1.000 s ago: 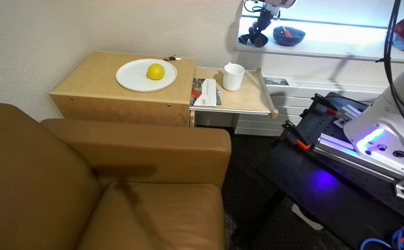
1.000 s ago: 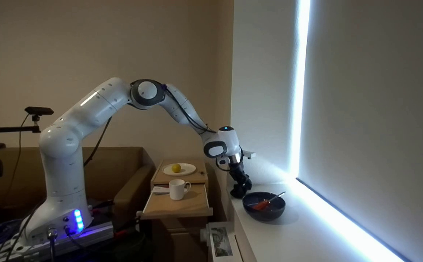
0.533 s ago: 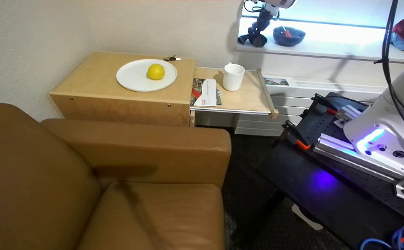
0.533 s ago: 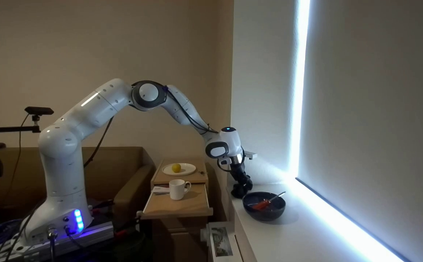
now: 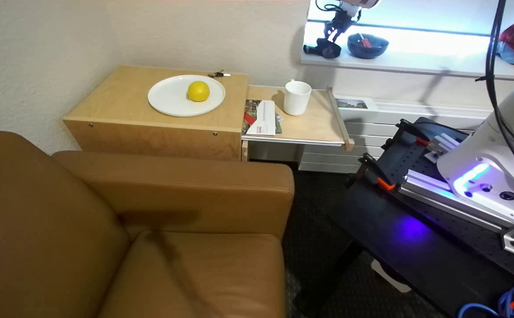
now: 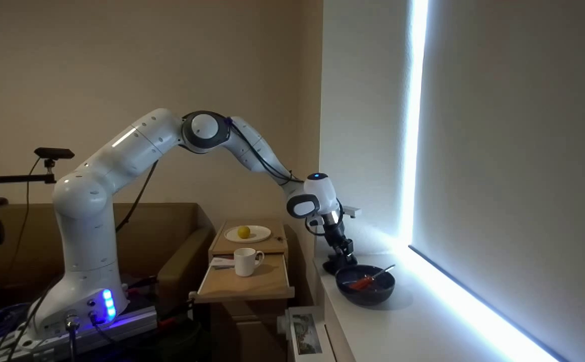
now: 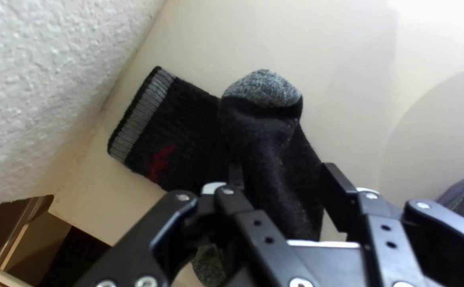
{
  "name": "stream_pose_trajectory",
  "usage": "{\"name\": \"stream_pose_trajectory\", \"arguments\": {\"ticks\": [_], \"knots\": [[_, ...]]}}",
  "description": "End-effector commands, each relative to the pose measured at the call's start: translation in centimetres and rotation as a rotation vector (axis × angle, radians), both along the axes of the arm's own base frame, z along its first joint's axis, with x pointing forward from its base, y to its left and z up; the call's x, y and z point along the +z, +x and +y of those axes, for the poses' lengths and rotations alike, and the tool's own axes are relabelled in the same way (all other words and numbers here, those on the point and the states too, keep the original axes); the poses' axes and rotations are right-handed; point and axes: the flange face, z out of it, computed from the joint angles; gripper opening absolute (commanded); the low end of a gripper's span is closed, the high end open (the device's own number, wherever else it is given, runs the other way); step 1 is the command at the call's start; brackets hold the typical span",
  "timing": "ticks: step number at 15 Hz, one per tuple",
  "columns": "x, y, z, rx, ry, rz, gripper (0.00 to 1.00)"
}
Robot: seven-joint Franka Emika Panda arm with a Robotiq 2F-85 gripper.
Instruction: Put the sock on the windowsill
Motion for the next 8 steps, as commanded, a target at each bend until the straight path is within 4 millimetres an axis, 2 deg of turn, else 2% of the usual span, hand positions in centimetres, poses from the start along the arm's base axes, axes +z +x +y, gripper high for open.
{"name": "stream_pose_trajectory", "arguments": {"ticks": [1,3,4,8], "knots": [[1.7,-0.6,-0.5,-0.005,0.010,-0.023,0.84],[3.6,-1.6,-0.5,0.056,0.043,-0.016,0.98],[4.5,-2.0,-0.4,0.090,0.059,-0.016,1.00],[8.7,-5.9,0.4,0.288,0.099,-0.035,1.00]]}}
